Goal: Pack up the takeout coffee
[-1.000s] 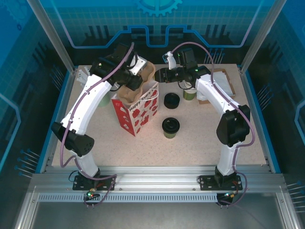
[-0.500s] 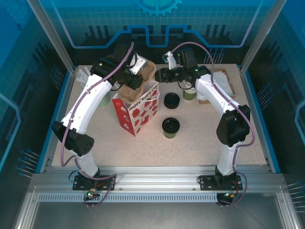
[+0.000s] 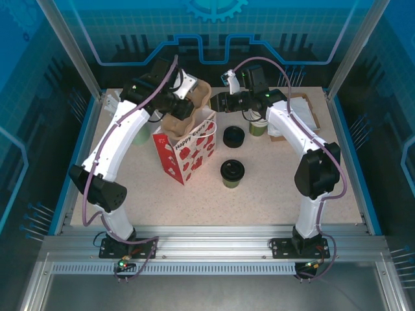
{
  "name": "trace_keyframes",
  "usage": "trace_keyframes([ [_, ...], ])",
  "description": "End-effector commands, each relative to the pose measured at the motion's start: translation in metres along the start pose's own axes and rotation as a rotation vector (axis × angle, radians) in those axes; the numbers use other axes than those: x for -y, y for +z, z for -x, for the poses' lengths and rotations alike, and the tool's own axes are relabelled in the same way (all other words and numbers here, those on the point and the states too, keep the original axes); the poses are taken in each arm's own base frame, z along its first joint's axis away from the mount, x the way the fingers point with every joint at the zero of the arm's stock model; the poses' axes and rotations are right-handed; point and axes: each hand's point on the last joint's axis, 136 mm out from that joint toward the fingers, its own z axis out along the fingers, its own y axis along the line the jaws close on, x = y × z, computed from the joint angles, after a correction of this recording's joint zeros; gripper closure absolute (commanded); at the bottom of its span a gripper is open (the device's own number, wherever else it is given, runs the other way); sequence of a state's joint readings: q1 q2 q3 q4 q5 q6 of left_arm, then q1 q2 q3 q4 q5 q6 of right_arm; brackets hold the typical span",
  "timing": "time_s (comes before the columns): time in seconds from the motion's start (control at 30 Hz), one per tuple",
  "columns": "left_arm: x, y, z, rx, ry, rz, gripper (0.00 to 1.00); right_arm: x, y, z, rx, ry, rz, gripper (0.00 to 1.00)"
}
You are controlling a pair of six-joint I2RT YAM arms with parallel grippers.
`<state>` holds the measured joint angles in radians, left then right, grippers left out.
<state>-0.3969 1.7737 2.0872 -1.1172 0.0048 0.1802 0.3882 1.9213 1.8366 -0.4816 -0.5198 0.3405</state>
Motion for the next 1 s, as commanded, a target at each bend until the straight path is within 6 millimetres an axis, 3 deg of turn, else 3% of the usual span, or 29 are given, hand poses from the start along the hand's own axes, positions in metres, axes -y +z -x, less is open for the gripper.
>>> trace_keyframes([
  [0.0, 0.003, -0.016, 0.004, 0.045, -0.029, -0.032, 0.85, -0.003, 0.005, -0.002, -0.015, -0.001, -0.002, 0.6],
  [0.97, 0.007, -0.029, 0.011, 0.105, -0.077, -0.096, 0.86, -0.004, 0.007, -0.002, -0.02, -0.001, -0.005, 0.6],
])
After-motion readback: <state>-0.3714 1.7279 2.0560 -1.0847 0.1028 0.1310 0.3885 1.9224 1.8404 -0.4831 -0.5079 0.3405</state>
